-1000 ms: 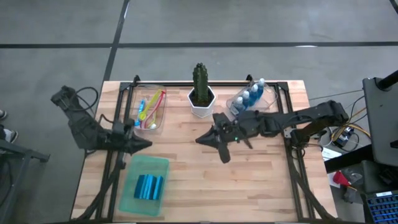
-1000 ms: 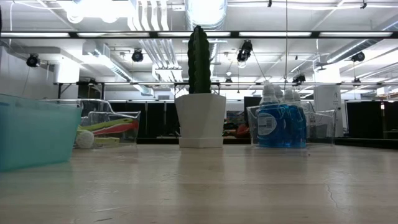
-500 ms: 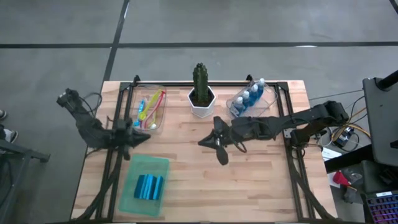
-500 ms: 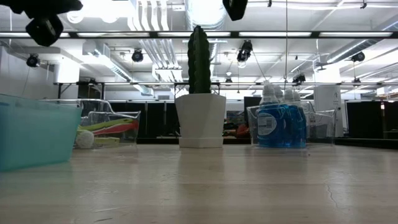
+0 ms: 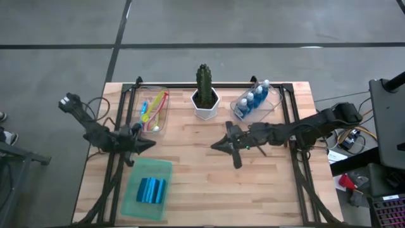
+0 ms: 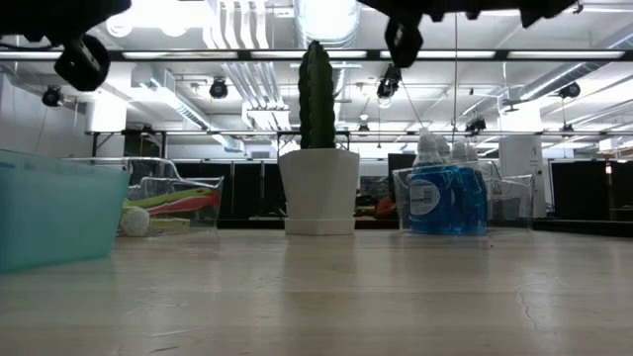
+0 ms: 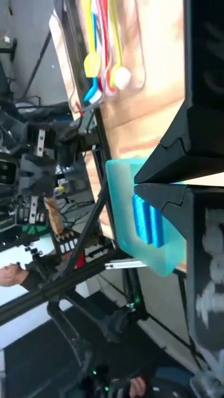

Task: Pick & Place Kitchen Sink Supplies
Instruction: Return to Home Position

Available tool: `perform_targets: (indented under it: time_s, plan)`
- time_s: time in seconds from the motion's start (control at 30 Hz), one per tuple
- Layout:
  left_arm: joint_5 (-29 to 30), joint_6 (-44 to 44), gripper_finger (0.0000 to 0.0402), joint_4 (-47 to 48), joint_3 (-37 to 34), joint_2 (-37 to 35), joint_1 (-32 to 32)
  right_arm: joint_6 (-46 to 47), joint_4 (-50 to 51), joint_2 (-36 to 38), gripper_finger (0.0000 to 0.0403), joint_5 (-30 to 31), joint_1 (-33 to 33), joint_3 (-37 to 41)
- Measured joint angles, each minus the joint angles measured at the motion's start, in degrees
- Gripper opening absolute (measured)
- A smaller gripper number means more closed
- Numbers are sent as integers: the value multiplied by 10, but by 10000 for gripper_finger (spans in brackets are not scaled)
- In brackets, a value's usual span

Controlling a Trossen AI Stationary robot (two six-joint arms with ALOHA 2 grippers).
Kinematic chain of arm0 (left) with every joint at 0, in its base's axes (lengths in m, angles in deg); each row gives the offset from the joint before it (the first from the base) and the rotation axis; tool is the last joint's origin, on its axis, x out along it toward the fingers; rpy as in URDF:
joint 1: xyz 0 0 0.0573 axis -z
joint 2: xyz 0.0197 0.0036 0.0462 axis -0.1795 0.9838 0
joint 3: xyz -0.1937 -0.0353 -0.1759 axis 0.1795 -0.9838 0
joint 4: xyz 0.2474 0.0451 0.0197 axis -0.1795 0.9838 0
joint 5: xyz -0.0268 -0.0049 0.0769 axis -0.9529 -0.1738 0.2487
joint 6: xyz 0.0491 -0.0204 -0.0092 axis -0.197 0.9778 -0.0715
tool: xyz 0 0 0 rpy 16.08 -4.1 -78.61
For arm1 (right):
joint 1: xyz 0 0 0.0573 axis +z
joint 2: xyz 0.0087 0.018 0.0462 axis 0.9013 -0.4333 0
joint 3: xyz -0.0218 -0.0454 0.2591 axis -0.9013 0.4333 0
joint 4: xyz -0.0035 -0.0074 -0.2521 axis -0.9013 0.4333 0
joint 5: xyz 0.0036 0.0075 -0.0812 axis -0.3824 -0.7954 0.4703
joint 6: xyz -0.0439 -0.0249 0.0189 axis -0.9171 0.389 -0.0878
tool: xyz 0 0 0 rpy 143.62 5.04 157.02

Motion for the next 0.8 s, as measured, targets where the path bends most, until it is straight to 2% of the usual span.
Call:
perform_targets:
  time_s: [0.13,0.27,0.33,0.47,0.63,0.8]
  plan:
    - [-81,-13,0,-93,-46,-8,-46,-5,-8,33,9,-18,-1,43]
    - [-144,-19,0,-94,-61,-11,-104,-6,-57,62,9,-17,-3,96]
    - [-157,-19,0,-92,-65,-14,-132,-10,-83,84,9,-9,-3,121]
    - [-234,-43,0,-85,-65,-22,-185,-13,-85,124,9,0,-2,164]
    - [-318,-21,0,-37,-66,-26,-267,-45,-86,183,9,2,-2,206]
    - [-340,-23,0,-27,-66,-43,-311,-90,-23,243,9,2,-1,246]
